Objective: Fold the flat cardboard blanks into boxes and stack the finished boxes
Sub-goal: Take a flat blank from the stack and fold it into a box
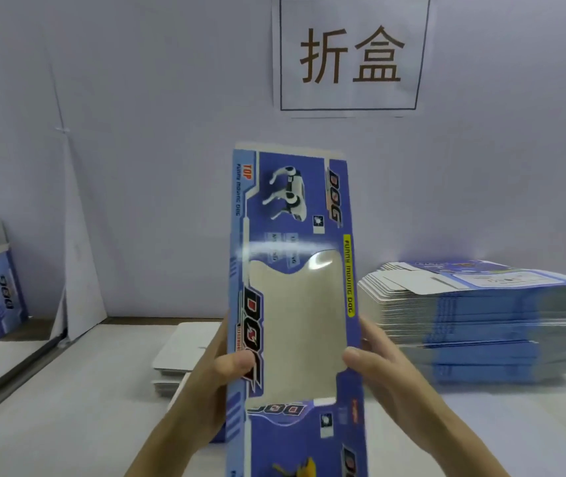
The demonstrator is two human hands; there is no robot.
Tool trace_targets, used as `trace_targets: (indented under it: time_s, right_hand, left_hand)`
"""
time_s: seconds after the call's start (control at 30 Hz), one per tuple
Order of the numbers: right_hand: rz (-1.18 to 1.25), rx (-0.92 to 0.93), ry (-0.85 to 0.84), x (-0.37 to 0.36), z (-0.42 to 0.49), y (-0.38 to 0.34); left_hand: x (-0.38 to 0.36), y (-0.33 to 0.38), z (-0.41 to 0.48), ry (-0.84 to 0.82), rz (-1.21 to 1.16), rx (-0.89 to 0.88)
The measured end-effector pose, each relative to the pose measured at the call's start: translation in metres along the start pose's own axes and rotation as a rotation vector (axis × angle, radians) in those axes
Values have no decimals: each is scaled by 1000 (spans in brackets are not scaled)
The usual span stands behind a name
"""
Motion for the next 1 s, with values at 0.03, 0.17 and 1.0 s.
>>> trace_targets:
  time_s: [0.03, 0.17, 1.0]
  right_hand:
    - [64, 6, -55, 1, -6, 1]
    - [186, 51, 133, -3, -8, -15]
    - [48, 187, 189, -8, -14, -29]
  left_hand:
    - [0, 0, 0, 25, -10, -6]
    - [-17, 4, 3, 45, 414, -179]
    - [-13, 15, 0, 5, 71, -104]
Point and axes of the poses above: each hand's wrist, its own z-axis towards the middle knuckle, its own x-axis out of the back of the hand, y = z × x, the point moved 1 cm from there along z, towards the middle knuckle
